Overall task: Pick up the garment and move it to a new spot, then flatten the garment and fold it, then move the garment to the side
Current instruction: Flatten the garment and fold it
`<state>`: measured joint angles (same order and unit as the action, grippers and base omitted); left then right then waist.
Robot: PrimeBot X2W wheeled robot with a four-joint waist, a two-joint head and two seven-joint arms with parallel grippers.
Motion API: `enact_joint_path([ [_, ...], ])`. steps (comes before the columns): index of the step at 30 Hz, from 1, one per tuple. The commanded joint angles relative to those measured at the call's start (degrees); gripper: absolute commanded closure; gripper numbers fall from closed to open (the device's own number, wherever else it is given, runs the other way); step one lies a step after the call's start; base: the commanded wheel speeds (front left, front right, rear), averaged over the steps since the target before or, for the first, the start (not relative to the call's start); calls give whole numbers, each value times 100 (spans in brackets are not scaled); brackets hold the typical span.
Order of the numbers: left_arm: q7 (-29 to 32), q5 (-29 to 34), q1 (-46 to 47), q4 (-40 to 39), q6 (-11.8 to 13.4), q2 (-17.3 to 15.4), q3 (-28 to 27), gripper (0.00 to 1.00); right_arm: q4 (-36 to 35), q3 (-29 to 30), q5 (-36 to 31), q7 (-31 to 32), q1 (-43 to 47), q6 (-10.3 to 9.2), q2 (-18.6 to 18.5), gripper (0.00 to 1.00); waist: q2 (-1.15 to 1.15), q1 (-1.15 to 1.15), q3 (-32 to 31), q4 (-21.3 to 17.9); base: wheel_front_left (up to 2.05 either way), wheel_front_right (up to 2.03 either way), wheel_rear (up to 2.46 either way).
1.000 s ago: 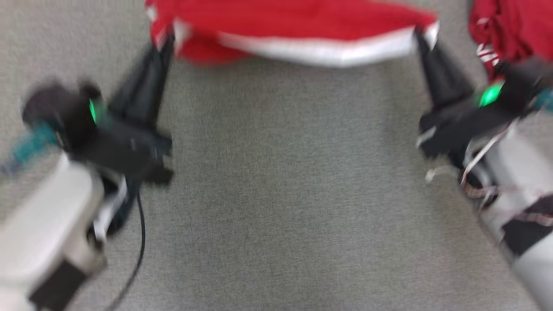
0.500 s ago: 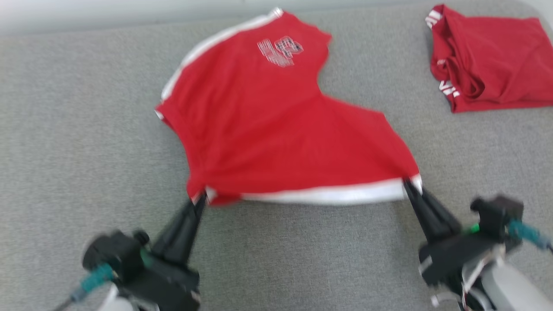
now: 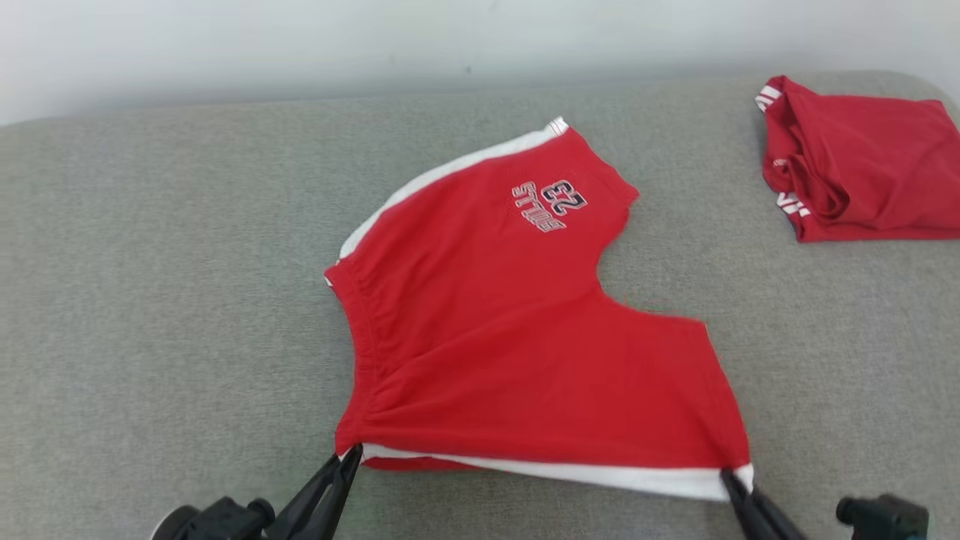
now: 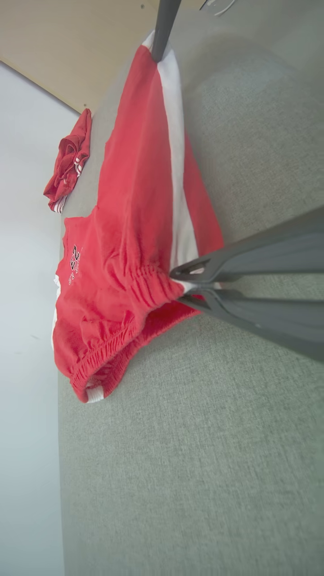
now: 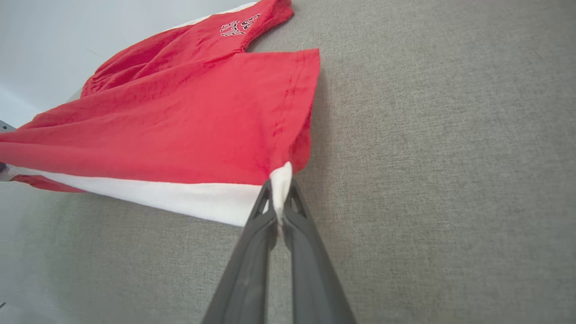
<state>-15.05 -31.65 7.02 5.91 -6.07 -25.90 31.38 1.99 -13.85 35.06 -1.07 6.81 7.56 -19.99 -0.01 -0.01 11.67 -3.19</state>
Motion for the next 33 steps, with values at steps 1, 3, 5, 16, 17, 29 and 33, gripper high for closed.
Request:
enact_joint_path([
  [1,-16,38,-118,12,-27,-3,-22,100,-116,56,-48,80,176,-19,115,100,1,1,-94,93,0,0,0],
  [3,-15,78,-211,23,-37,5,-34,100,-270,127,-109,222,479,-19,254,100,1,1,-148,138,0,0,0],
  [5,-15,57,-291,62,-52,16,-101,100,-420,210,-166,343,750,-19,395,100,1,1,-204,175,0,0,0],
  [16,-15,237,-394,-35,-91,269,-215,100,-818,688,-255,636,677,-19,653,100,1,1,-375,223,0,0,0],
  [17,-15,260,-359,-50,-98,297,-212,100,-812,740,-249,630,540,-19,628,100,1,1,-386,237,0,0,0],
  [29,-15,102,617,38,-138,802,-193,100,106,728,-196,645,-1538,-19,9,100,1,1,-211,677,0,0,0],
  [33,-15,-7,1056,270,-140,989,-138,100,640,587,-250,659,-2332,-19,-137,100,1,1,-1,810,0,0,0],
])
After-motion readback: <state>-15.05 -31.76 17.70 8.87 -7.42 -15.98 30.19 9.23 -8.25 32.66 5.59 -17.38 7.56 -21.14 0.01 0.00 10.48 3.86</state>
